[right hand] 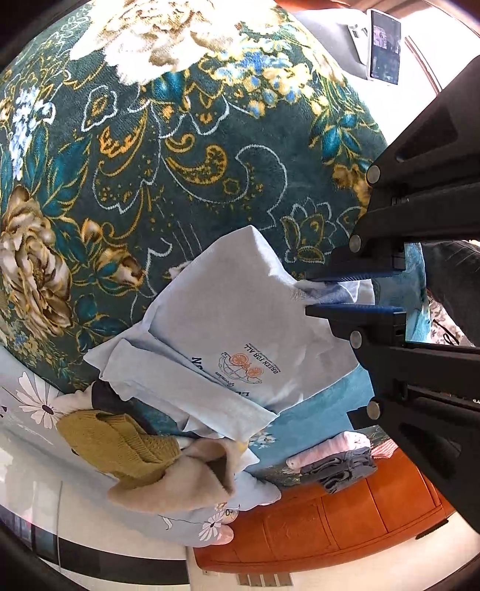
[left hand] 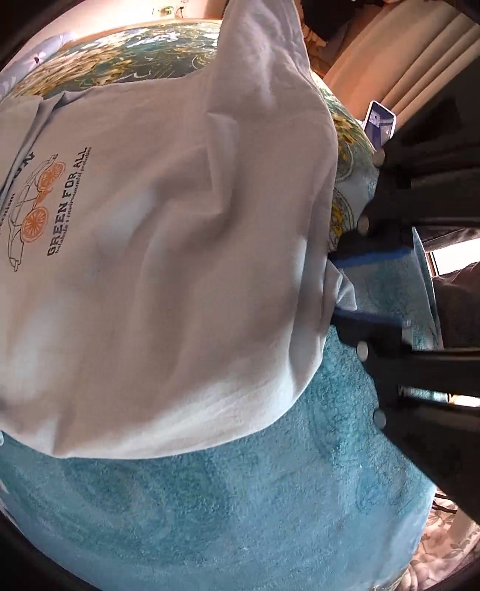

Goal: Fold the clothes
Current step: 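Lift the hem with both grippers and fold it up toward the collar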

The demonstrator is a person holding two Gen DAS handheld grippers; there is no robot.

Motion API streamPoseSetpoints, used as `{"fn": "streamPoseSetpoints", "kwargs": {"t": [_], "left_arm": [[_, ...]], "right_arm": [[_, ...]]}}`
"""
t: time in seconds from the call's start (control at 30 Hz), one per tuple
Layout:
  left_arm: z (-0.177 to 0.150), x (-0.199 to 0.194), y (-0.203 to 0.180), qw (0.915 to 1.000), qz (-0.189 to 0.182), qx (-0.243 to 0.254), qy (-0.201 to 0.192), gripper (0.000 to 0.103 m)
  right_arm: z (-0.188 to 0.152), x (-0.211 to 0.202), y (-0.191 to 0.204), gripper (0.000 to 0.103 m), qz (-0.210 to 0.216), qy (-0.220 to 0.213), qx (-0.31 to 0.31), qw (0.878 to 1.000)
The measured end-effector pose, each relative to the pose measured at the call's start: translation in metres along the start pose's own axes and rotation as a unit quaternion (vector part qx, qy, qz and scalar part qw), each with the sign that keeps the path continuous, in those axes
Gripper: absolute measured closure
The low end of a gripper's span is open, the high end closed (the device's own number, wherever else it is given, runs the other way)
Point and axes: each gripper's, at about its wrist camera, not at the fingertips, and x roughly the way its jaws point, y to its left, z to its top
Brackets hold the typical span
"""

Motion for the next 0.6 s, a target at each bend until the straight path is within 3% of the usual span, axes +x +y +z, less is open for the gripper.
{"fn": "streamPoseSetpoints", "kwargs": {"t": [0.3, 0.6], "left_arm": [[-0.012, -0.081, 0.009, 0.9969, -0.059, 0.03, -0.043, 0.1], [-0.051, -0.129, 0.02, 0.9955, -0.068, 0.056, -0.034, 0.1]], "right_arm": [[-0.02, -0.004, -0.022, 0.092, 0.029, -0.018, 0.027, 0.999], [-0.038, -0.023, -0.037, 0.092, 0.026, -0.012, 0.011, 1.0]]}}
